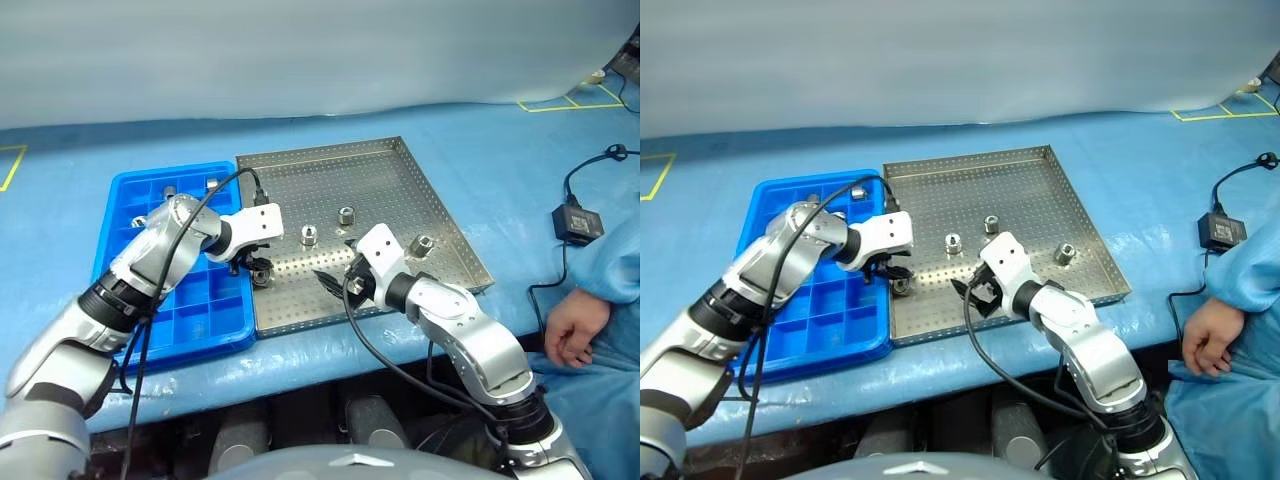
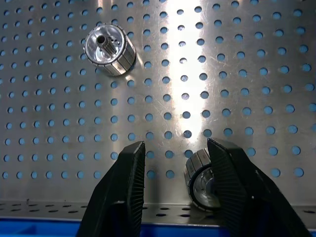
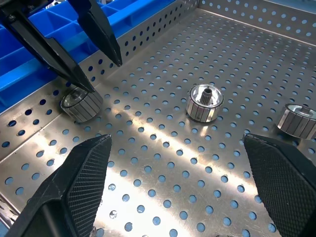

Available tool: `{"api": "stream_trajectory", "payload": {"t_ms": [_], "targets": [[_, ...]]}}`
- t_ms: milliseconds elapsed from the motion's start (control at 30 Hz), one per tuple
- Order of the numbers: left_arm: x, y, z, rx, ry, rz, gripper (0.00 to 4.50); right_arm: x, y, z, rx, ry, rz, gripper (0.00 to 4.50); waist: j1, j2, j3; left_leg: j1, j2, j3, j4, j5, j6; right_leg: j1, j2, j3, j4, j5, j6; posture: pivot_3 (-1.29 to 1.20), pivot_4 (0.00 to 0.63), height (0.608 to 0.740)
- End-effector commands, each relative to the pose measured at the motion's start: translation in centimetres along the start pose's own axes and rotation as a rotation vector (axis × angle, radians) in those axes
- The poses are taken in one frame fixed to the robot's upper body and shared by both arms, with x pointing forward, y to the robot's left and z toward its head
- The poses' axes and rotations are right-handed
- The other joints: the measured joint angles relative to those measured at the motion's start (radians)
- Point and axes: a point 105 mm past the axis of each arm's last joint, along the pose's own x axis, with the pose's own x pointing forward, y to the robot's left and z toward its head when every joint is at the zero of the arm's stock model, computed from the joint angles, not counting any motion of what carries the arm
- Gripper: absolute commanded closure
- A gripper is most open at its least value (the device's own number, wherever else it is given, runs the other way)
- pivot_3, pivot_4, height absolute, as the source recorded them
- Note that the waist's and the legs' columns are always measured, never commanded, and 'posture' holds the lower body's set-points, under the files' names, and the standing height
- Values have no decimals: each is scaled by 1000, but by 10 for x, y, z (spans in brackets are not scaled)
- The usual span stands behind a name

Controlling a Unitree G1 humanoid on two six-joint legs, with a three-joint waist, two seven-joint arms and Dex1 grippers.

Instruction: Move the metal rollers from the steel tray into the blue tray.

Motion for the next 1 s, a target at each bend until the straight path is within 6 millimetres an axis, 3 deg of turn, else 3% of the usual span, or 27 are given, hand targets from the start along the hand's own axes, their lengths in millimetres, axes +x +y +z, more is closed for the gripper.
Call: {"api": "stream_trajectory", "payload": {"t_ms": [33,200,500,700,1000], "targets": [[-10,6,3,33,-2,16,2342,-3,-1,13,-29,-49,-8,0,0,0,0,0,0,0,0,0,0,0,0,0,0,0,0,-185,150,740],[-13,8,2,17,-8,14,2342,-4,-1,12,-30,-46,-9,0,1,0,0,0,0,0,0,0,0,0,0,0,0,0,0,-185,150,740],[-4,-11,-16,40,72,-78,2342,-4,-1,12,-36,-43,-6,0,-4,0,0,0,0,1,0,0,0,0,0,1,0,0,0,-182,150,740],[3,-13,-23,68,120,-107,2342,-4,1,12,-35,-40,5,0,-23,0,0,1,0,1,0,0,0,0,1,2,2,0,0,-178,150,740],[19,-15,-20,130,147,-141,2342,-4,3,13,-34,-44,5,0,-28,0,0,4,0,3,2,0,0,1,1,5,4,0,0,-201,150,740]]}}
